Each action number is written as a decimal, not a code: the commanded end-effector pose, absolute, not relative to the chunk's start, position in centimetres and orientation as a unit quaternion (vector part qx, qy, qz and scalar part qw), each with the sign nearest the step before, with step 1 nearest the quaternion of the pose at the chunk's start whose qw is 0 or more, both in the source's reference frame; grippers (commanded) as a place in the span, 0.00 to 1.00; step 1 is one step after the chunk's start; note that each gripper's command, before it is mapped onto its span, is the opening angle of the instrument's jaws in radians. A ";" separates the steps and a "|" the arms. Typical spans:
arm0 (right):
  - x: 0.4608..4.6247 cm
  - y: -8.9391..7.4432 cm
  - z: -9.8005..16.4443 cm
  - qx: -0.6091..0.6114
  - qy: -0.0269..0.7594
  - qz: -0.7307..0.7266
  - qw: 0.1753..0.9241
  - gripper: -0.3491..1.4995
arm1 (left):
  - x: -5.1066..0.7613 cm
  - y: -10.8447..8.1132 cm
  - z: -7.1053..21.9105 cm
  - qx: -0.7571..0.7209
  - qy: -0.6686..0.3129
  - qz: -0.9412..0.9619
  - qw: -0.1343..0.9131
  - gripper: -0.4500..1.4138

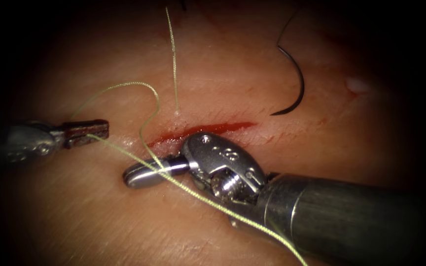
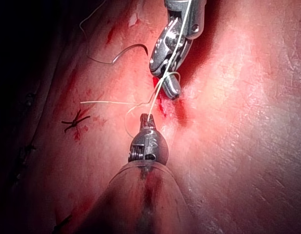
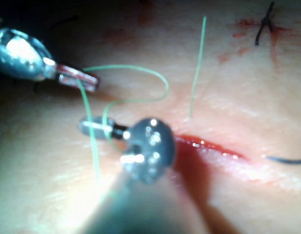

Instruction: Wound Closure

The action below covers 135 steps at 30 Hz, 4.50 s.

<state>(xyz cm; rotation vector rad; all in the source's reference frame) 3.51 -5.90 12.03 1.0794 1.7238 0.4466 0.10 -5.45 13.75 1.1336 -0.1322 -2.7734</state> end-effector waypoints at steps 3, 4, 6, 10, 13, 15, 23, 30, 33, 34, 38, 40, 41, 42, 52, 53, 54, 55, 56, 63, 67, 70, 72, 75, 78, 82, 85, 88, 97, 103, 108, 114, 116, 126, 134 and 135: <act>3.54 -5.8 12.0 0.438 0.715 0.204 0.505 0.00 | 0.07 -5.5 13.9 0.378 -0.039 -0.922 0.074 0.00; 3.54 -5.8 12.0 0.435 0.717 0.208 0.503 0.00 | 0.07 -5.5 13.9 0.380 -0.036 -0.922 0.070 0.00; 3.53 -5.7 12.0 0.426 0.722 0.215 0.501 0.00 | 0.04 -5.6 13.9 0.381 -0.034 -0.921 0.072 0.00; 3.56 -5.6 12.0 0.408 0.727 0.228 0.503 0.00 | -0.07 -5.7 14.0 0.384 -0.026 -0.920 0.078 0.00; 3.58 -5.5 12.0 0.379 0.731 0.252 0.510 0.00 | -0.20 -5.8 14.0 0.387 -0.021 -0.918 0.082 0.00; 3.59 -5.5 12.1 0.354 0.735 0.265 0.514 0.07 | -0.28 -5.8 14.0 0.387 -0.017 -0.918 0.086 0.00; 3.59 -5.4 12.1 0.284 0.726 0.303 0.549 0.73 | -0.44 -5.9 13.9 0.388 -0.016 -0.917 0.088 0.00; 3.73 -5.4 12.1 0.233 0.717 0.342 0.561 0.95 | -0.75 -5.9 13.9 0.392 -0.010 -0.916 0.088 0.00; 3.77 -5.3 12.1 0.216 0.714 0.355 0.563 0.96 | -0.90 -6.0 13.8 0.395 -0.007 -0.914 0.092 0.00; 3.79 -5.3 12.1 0.209 0.711 0.362 0.566 0.95 | -0.94 -6.0 13.8 0.396 -0.005 -0.913 0.094 0.00; 3.81 -5.2 12.1 0.187 0.698 0.379 0.578 0.95 | -1.19 -6.2 13.6 0.400 0.001 -0.911 0.099 0.00; 3.81 -5.2 12.1 0.181 0.689 0.387 0.585 0.94 | -1.31 -6.2 13.4 0.403 0.005 -0.910 0.102 0.00; 3.81 -5.2 12.2 0.176 0.683 0.388 0.594 0.94 | -1.35 -6.2 13.4 0.404 0.007 -0.909 0.103 0.00; 3.81 -5.2 12.2 0.168 0.677 0.387 0.603 0.94 | -1.39 -6.2 13.3 0.405 0.010 -0.908 0.105 0.00; 3.83 -5.3 12.5 0.135 0.609 0.345 0.701 0.91 | -1.53 -6.0 12.7 0.415 -0.009 -0.902 0.117 0.00; 3.83 -5.3 12.5 0.133 0.605 0.342 0.707 0.90 | -1.53 -6.0 12.6 0.415 -0.012 -0.902 0.120 0.00; 3.83 -5.3 12.5 0.132 0.603 0.340 0.710 0.90 | -1.53 -6.0 12.6 0.415 -0.014 -0.901 0.121 0.00; 3.83 -5.4 12.5 0.131 0.602 0.336 0.713 0.90 | -1.53 -6.0 12.5 0.415 -0.015 -0.901 0.123 0.00; 3.83 -5.4 12.5 0.132 0.601 0.331 0.716 0.90 | -1.53 -6.0 12.4 0.416 -0.017 -0.901 0.123 0.00; 3.82 -5.6 12.5 0.183 0.583 0.281 0.740 0.90 | -1.48 -5.8 12.0 0.415 -0.033 -0.899 0.137 0.00; 3.81 -5.7 12.5 0.220 0.580 0.245 0.745 0.90 | -1.40 -5.6 11.9 0.413 -0.043 -0.899 0.141 0.00; 3.81 -5.8 12.4 0.239 0.584 0.223 0.743 0.90 | -1.33 -5.5 11.9 0.410 -0.047 -0.900 0.140 0.00; 3.80 -5.9 12.4 0.250 0.586 0.210 0.741 0.90 | -1.26 -5.4 12.0 0.409 -0.048 -0.900 0.141 0.00; 3.78 -5.9 12.4 0.264 0.589 0.193 0.739 0.90 | -1.16 -5.3 12.1 0.409 -0.049 -0.900 0.143 0.00; 3.73 -6.0 12.3 0.278 0.591 0.176 0.736 0.89 | -1.06 -5.2 12.2 0.410 -0.048 -0.899 0.144 0.00; 3.69 -6.1 12.3 0.290 0.594 0.156 0.734 0.89 | -0.98 -5.0 12.4 0.412 -0.046 -0.898 0.146 0.00; 3.69 -6.1 12.3 0.305 0.596 0.142 0.729 0.88 | -0.97 -4.9 12.5 0.419 -0.043 -0.896 0.137 0.00; 3.72 -6.2 12.2 0.315 0.597 0.127 0.727 0.85 | -1.00 -4.8 12.6 0.437 -0.040 -0.890 0.126 0.00; 3.75 -6.3 12.2 0.342 0.598 0.100 0.718 0.83 | -1.02 -4.5 12.8 0.462 -0.039 -0.879 0.110 0.00; 3.75 -6.4 12.2 0.360 0.602 0.086 0.707 0.83 | -1.01 -4.3 13.0 0.473 -0.041 -0.874 0.100 0.00; 3.69 -6.4 12.1 0.368 0.628 0.094 0.679 0.82 | -0.97 -4.2 13.2 0.478 -0.047 -0.871 0.102 0.00; 3.65 -6.3 12.1 0.371 0.653 0.106 0.652 0.81 | -0.94 -4.2 13.6 0.487 -0.053 -0.865 0.113 0.00; 3.64 -6.3 12.1 0.370 0.660 0.115 0.644 0.81 | -0.92 -4.2 13.7 0.490 -0.054 -0.862 0.119 0.00; 3.61 -6.1 12.1 0.352 0.708 0.170 0.588 0.77 | -0.82 -4.4 14.3 0.499 -0.057 -0.854 0.135 0.00; 3.73 -6.2 12.1 0.367 0.706 0.172 0.581 0.75 | -0.87 -4.2 14.5 0.499 -0.062 -0.855 0.129 0.00; 3.73 -6.2 12.0 0.367 0.707 0.172 0.580 0.75 | -0.88 -4.2 14.5 0.499 -0.065 -0.855 0.129 0.00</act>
